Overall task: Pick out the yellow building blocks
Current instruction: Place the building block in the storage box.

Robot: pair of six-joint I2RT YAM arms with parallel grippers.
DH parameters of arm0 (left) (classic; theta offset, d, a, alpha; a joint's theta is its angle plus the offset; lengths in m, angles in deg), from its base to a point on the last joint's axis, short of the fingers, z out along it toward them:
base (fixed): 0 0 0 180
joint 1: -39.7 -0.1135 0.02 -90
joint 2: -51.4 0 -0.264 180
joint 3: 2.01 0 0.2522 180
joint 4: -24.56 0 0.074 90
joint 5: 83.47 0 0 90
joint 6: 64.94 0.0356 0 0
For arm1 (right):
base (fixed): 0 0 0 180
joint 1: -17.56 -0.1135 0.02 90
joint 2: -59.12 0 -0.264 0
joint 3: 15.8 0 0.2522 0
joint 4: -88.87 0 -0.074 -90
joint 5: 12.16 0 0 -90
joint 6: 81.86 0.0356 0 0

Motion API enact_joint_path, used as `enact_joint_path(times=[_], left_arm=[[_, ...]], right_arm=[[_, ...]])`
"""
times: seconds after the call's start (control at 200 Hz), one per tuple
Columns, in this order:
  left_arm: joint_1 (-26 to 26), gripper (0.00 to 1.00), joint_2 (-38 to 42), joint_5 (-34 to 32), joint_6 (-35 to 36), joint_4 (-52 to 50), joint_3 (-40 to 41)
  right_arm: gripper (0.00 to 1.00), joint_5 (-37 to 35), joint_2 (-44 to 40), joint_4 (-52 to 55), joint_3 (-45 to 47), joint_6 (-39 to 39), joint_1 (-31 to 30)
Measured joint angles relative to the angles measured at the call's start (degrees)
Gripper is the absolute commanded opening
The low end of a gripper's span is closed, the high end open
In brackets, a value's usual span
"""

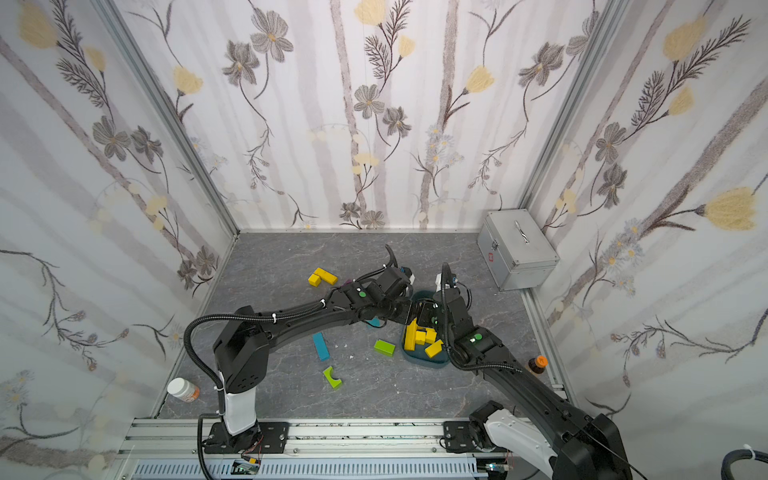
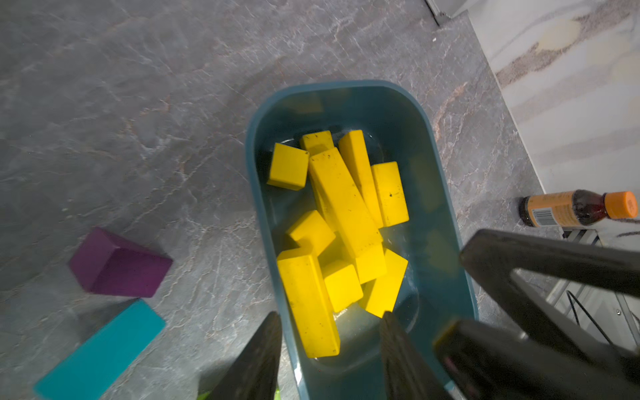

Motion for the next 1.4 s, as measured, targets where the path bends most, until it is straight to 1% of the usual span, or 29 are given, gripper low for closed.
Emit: enact_joint_path(times=[0.17,0.435,0.67,0.824,0.994,1.124,1.294,1.399], left_arm=[[-4.2,0.46,4.4,-0.3,1.0,-1.9,1.7],[-11.2,0.46,8.6,-0.9,3.5,-4.0,6.5],[-21.1,0.45,10.1,-1.2,5.8,-5.1,9.8],[-27.0,0.46,11.3,-0.7,8.2,-4.2,13.4],[-34.1,0.46,10.5,0.9,10.3,-1.9,14.8],[-38.4,0.46,8.2,2.4,10.4,0.2,14.3],[-41.1,0.47,3.6,3.0,11.6,2.0,10.9],[-42.0,0.48,0.4,3.2,12.6,2.4,9.0]], right_arm=[[0.38,1.3,8.1,1.2,-11.0,-0.8,-2.6],[0.37,5.1,24.4,1.4,-27.3,-2.3,-5.0],[0.36,7.8,38.0,1.6,-39.3,-3.2,-5.3],[0.36,10.1,47.0,1.7,-48.2,-3.3,-5.6],[0.36,12.8,55.8,2.0,-57.8,-3.3,-6.7],[0.37,14.6,61.4,3.7,-64.5,-3.3,-7.7],[0.37,17.1,66.2,5.7,-69.7,-3.1,-9.3],[0.37,18.7,67.3,6.7,-70.8,-2.7,-10.2]])
